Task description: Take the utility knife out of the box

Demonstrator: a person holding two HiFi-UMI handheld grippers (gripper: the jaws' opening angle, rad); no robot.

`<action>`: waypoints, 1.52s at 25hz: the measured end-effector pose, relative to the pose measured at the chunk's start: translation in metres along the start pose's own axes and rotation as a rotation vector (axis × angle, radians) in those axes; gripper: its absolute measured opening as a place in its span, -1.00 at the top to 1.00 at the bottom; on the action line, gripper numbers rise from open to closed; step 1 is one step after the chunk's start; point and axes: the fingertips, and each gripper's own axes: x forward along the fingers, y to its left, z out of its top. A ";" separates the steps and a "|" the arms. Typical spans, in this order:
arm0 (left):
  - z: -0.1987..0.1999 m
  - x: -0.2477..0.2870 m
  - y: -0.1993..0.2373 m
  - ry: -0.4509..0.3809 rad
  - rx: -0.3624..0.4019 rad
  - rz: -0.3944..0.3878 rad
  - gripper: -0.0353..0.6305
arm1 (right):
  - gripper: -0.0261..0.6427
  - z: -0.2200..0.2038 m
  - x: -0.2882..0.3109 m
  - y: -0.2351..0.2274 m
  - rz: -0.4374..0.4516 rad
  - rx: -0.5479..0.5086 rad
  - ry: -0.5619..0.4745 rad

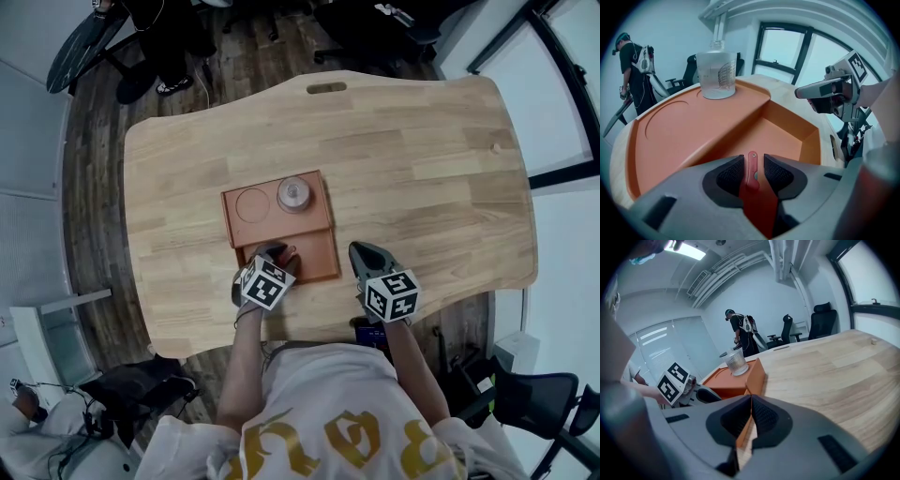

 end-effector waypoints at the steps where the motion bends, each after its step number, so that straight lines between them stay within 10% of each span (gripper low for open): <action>1: 0.000 0.001 0.001 0.004 0.002 0.004 0.54 | 0.89 0.000 0.000 -0.002 -0.004 0.003 0.000; 23: -0.001 0.002 0.001 0.041 0.109 0.084 0.71 | 0.89 0.001 0.001 0.008 -0.004 0.022 -0.012; 38: 0.013 -0.005 -0.006 -0.014 0.050 0.034 0.72 | 0.89 0.015 -0.020 0.004 -0.035 0.029 -0.069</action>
